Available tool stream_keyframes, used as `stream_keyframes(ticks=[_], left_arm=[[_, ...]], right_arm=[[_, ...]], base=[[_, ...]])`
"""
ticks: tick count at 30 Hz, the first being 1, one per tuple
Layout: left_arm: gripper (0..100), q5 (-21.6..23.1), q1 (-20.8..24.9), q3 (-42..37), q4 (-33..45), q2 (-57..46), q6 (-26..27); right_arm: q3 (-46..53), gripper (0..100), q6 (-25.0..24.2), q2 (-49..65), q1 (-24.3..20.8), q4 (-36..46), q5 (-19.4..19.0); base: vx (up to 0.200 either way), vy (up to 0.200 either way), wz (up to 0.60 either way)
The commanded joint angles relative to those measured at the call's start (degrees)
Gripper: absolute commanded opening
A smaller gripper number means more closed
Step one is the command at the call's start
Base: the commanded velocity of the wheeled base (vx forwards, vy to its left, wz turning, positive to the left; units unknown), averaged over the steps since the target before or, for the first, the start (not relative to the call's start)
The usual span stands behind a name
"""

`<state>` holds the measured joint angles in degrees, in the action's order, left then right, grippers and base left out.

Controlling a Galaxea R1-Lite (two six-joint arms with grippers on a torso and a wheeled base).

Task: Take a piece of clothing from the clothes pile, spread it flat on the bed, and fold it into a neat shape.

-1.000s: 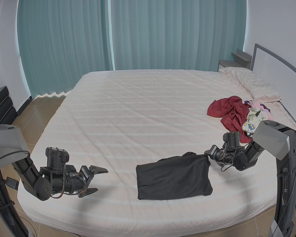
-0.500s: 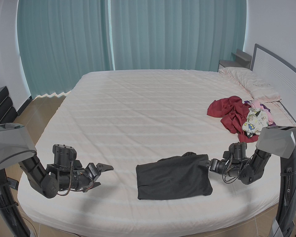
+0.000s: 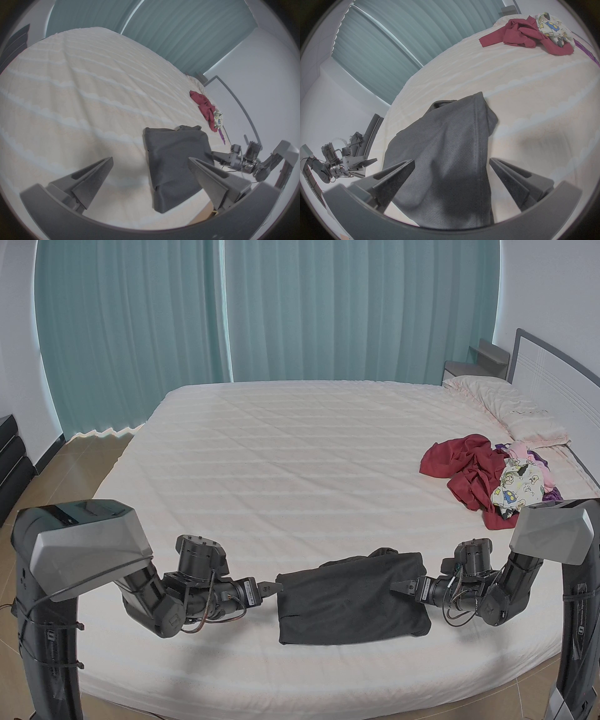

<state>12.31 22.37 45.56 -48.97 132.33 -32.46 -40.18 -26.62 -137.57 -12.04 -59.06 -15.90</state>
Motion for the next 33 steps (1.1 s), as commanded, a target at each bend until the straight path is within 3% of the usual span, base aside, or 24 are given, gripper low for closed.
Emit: stream_keyframes(ticks=[1, 28, 29, 30, 33], left_arm=[[100, -0.7, 2.2, 3.8, 0.2, 6.3, 1.0], [100, 0.0, 8.4, 13.3, 0.1, 11.4, 0.6], [100, 0.1, 8.5, 13.3, 0.1, 11.4, 0.6], [0, 0.2, 8.6, 13.3, 0.2, 11.3, 0.6], [0, 0.2, 8.6, 12.7, -0.2, 11.3, 0.6]], right_arm=[[-0.2, 100, 0.2, -1.6, -0.9, -1.3, -0.1], [-0.4, 100, -0.7, -6.0, -3.7, -8.7, -0.2], [-0.5, 0, -0.8, -6.0, -3.8, -8.7, -0.1], [-0.4, 0, -0.8, -6.0, -3.8, -8.7, -0.2], [-0.3, 0, -1.7, -6.0, -3.8, -9.4, -0.3]], base=[[0.000, 0.000, 0.00], [0.000, 0.000, 0.00], [0.000, 0.000, 0.00], [0.000, 0.000, 0.00], [0.000, 0.000, 0.00]])
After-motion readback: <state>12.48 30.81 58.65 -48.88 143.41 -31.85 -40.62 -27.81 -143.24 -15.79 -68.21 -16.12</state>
